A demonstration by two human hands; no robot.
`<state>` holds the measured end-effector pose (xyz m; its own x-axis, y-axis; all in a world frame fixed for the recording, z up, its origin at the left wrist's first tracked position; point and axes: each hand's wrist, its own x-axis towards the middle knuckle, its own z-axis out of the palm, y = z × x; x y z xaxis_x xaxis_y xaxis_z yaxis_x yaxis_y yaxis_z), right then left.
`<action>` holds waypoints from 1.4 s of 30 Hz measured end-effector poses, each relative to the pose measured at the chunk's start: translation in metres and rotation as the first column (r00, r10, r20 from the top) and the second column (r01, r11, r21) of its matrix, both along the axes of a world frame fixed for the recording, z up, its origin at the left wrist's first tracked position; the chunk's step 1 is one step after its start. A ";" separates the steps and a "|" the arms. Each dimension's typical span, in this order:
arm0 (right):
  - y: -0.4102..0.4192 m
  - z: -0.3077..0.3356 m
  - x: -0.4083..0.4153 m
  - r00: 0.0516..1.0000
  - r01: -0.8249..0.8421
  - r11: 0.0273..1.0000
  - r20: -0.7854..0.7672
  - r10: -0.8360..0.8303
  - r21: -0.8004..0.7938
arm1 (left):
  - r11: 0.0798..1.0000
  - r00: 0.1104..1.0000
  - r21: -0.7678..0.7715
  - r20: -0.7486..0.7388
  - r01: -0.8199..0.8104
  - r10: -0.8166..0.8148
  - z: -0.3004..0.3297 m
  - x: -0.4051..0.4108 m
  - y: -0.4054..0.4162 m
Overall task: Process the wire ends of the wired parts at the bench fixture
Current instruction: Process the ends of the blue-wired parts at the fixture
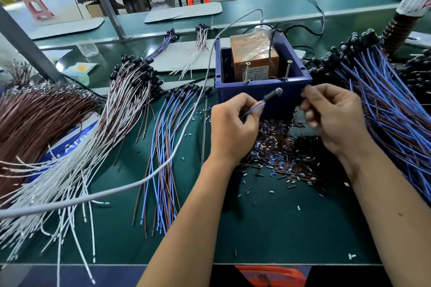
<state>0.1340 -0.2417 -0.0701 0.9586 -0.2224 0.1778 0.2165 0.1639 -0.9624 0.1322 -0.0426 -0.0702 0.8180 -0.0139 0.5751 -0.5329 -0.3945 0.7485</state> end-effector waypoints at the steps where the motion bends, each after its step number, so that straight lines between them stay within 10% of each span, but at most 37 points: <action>1: 0.001 -0.001 0.000 1.000 -0.015 1.000 -0.001 0.015 -0.027 | 0.998 1.000 -0.061 -0.016 -0.014 0.013 0.001 0.001 0.000; 19: 0.042 0.000 -0.009 0.982 -0.183 0.980 0.051 0.179 0.078 | 0.969 0.987 -0.221 -0.082 0.115 -0.135 -0.001 -0.005 -0.016; 26: 0.039 0.006 -0.010 0.976 -0.135 0.989 0.178 0.122 0.059 | 0.951 0.976 -0.254 0.088 -0.173 0.201 -0.002 -0.003 -0.012; 42: 0.038 0.000 -0.010 0.838 0.503 0.812 0.397 -0.374 -0.296 | 0.847 0.950 -0.441 -0.043 -0.296 0.310 0.005 -0.005 -0.013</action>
